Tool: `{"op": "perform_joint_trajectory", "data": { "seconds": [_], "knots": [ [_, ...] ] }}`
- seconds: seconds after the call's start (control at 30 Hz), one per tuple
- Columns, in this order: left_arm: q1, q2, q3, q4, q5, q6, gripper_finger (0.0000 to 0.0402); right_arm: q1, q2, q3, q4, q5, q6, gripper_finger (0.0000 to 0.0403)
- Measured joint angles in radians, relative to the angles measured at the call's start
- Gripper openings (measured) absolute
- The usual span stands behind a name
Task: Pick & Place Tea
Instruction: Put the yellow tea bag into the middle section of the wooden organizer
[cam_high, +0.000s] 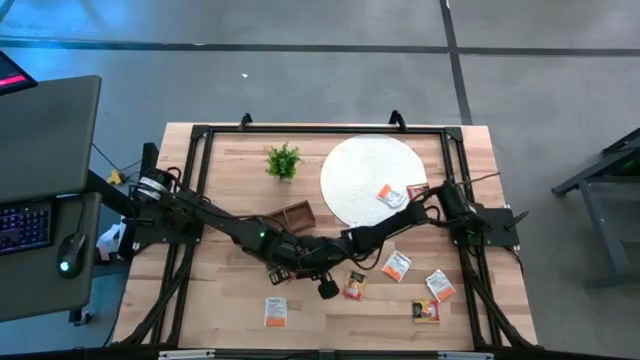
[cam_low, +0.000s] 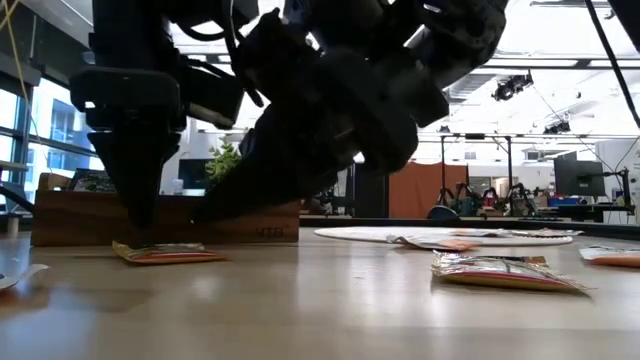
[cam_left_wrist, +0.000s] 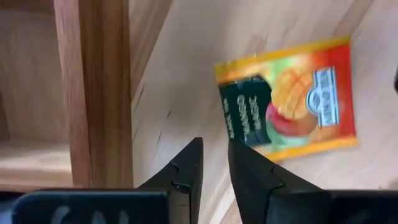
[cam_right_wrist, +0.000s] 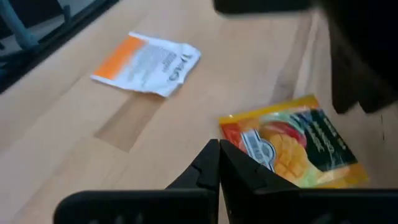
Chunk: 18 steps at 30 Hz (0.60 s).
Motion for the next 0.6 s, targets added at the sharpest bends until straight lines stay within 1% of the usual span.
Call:
{"op": "perform_joint_trajectory", "data": {
  "seconds": [0.1,0.17,0.3,0.43,0.47,0.57,0.6],
  "knots": [
    [-0.001,0.0,0.018,-0.052,0.016,0.018,0.0072,-0.002,0.0,0.001,0.007,0.011,0.004,0.0006],
    [-0.001,0.0,0.048,-0.143,0.005,-0.006,0.0072,-0.002,0.0,0.001,0.003,0.03,0.004,0.0004],
    [-0.002,0.0,0.157,-0.355,-0.058,-0.03,0.0071,-0.002,-0.001,0.001,0.003,0.033,0.0,0.0004],
    [-0.03,-0.022,0.276,-0.563,-0.108,-0.044,0.0071,-0.003,-0.008,0.008,0.006,0.035,0.005,0.0003],
    [-0.032,-0.027,0.302,-0.599,-0.138,-0.047,0.0071,-0.002,-0.008,0.008,0.01,0.034,0.005,0.0002],
    [-0.06,-0.044,0.339,-0.725,-0.202,-0.118,0.0071,0.001,-0.011,0.011,0.002,0.022,0.02,0.0004],
    [-0.067,-0.047,0.339,-0.739,-0.234,-0.15,0.0071,0.001,-0.01,0.01,0.0,0.02,0.024,0.0005]
  ]
}}
